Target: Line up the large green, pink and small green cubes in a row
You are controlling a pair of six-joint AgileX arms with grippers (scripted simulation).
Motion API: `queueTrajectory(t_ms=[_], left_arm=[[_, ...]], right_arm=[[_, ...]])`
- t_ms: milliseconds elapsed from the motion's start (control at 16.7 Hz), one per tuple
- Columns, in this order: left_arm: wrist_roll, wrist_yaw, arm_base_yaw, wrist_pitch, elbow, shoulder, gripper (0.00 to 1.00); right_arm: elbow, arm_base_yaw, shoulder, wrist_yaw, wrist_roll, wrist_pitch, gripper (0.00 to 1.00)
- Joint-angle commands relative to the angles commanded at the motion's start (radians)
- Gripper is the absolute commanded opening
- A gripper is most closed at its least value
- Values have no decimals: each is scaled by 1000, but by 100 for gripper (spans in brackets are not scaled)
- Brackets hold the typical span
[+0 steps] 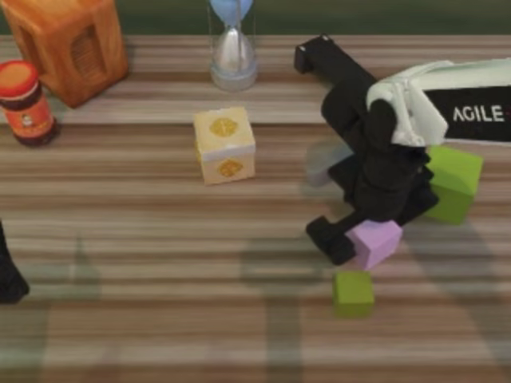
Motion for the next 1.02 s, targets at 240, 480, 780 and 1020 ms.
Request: queueTrajectory(t_ms=[240,480,780,1020], left_arm=[[0,0,0,0,0,0,100],[0,0,0,0,0,0,100],[0,0,0,0,0,0,100],[0,0,0,0,0,0,100]], right_arm=[[0,0,0,0,0,0,32],[0,0,0,0,0,0,2],[0,0,0,0,0,0,0],[8,-2,-24,-2,2,-9,0]])
